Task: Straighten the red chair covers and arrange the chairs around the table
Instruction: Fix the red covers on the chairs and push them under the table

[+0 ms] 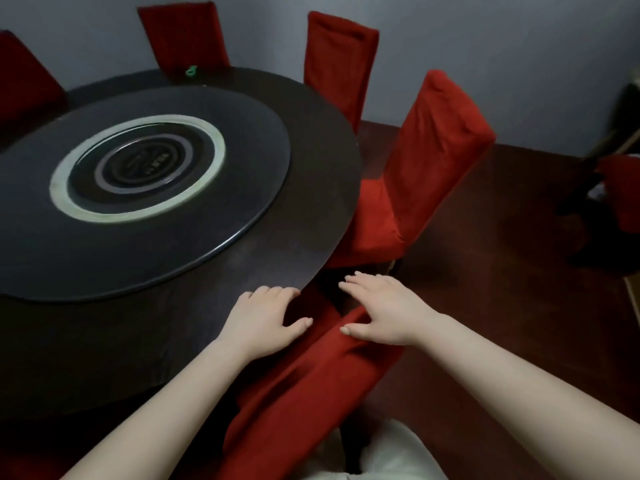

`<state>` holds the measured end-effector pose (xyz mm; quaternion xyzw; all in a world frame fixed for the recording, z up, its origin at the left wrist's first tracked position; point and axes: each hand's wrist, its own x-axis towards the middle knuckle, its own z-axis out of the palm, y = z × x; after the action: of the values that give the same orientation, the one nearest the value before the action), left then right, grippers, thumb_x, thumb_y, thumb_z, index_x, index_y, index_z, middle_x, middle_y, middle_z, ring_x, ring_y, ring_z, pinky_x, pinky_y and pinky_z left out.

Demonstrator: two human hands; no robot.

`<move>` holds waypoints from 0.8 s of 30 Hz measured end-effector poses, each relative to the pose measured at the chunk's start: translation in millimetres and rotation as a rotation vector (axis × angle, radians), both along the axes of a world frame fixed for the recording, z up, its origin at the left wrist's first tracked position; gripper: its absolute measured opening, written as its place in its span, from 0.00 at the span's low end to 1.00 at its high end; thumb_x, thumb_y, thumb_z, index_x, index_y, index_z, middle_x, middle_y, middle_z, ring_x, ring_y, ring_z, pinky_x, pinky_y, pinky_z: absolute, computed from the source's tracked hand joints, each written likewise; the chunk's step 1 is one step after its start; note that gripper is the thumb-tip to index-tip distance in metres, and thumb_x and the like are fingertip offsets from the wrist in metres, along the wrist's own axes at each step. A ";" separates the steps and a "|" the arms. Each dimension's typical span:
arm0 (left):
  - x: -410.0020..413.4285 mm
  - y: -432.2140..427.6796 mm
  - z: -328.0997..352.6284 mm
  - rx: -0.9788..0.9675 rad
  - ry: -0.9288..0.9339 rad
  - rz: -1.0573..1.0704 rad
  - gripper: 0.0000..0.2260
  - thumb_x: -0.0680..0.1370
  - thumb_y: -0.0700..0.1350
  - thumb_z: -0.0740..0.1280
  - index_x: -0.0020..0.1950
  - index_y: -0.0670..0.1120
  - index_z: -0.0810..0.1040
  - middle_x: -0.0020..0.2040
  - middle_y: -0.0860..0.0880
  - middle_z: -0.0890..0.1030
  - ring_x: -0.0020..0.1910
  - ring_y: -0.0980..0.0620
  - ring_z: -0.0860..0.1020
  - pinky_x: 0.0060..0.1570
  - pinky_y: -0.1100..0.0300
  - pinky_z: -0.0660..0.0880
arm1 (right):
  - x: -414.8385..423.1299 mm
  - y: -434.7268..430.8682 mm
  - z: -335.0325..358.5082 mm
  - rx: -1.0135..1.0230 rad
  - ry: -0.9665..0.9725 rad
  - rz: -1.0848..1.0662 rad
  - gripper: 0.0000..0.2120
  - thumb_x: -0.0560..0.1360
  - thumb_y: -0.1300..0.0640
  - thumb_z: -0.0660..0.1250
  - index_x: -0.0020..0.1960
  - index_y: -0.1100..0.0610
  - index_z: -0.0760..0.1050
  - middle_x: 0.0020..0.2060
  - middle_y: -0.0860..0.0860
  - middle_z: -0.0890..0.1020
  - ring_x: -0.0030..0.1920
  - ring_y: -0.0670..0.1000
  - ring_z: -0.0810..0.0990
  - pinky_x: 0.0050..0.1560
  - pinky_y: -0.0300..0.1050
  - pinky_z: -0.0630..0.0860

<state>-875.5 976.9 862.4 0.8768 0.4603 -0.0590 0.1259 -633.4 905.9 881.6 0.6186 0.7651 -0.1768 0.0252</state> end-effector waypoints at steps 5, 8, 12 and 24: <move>1.7 -23.4 -12.4 -0.012 0.006 0.172 0.31 0.75 0.72 0.54 0.72 0.58 0.67 0.67 0.57 0.76 0.67 0.53 0.71 0.63 0.51 0.69 | 14.0 5.2 -14.2 -0.069 -0.018 0.127 0.39 0.76 0.34 0.61 0.79 0.52 0.56 0.78 0.52 0.58 0.79 0.50 0.51 0.77 0.52 0.50; 7.2 -52.1 -23.9 -0.055 0.020 0.272 0.32 0.75 0.72 0.53 0.73 0.57 0.67 0.68 0.58 0.75 0.68 0.54 0.71 0.64 0.52 0.69 | 25.5 1.0 -21.9 -0.114 -0.027 0.186 0.37 0.76 0.34 0.59 0.78 0.53 0.58 0.78 0.52 0.60 0.78 0.52 0.54 0.76 0.52 0.52; 11.4 -93.3 -37.2 -0.081 0.032 0.403 0.32 0.75 0.72 0.55 0.73 0.56 0.68 0.69 0.55 0.76 0.68 0.52 0.72 0.64 0.51 0.71 | 38.0 -11.7 -33.7 -0.094 -0.051 0.271 0.32 0.79 0.34 0.53 0.74 0.54 0.66 0.73 0.53 0.68 0.75 0.53 0.62 0.76 0.53 0.52; 11.0 -166.9 -43.3 0.026 0.057 0.862 0.24 0.81 0.66 0.48 0.60 0.57 0.79 0.56 0.49 0.83 0.56 0.46 0.80 0.51 0.52 0.72 | 42.3 -21.2 -60.8 0.049 -0.051 0.294 0.31 0.79 0.34 0.47 0.67 0.53 0.72 0.64 0.53 0.75 0.69 0.56 0.67 0.75 0.56 0.50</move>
<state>-864.5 810.0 819.1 0.6037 0.7886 -0.0193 0.1153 -591.0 884.7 820.9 0.5048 0.8506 -0.1365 0.0551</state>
